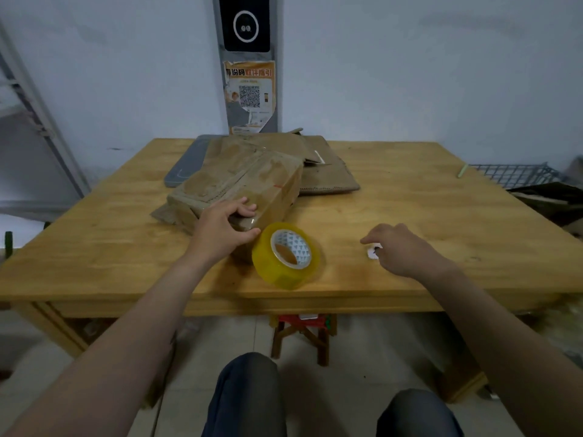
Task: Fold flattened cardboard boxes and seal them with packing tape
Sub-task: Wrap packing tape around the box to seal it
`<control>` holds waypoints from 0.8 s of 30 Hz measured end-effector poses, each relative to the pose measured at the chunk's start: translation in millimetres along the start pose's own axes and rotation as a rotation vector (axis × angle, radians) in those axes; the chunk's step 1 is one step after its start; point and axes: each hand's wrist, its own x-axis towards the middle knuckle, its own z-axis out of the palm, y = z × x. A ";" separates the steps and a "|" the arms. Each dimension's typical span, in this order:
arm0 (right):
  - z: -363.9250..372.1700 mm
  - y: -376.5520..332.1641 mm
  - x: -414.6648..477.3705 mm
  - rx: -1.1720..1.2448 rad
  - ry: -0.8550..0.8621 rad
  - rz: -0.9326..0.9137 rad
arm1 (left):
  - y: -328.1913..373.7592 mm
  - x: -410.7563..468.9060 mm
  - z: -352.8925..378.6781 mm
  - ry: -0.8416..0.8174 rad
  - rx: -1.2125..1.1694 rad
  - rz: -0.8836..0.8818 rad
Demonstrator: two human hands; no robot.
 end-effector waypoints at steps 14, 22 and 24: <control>35.1 19.5 8.1 -0.198 0.205 0.132 | -0.8 -3.6 -0.6 0.016 0.029 0.006; 41.6 -22.2 2.2 -0.269 0.224 0.053 | 2.7 -6.9 0.9 0.037 0.019 0.014; 43.5 -24.5 6.3 -0.116 0.199 0.056 | 0.4 -8.2 0.2 0.038 0.007 0.010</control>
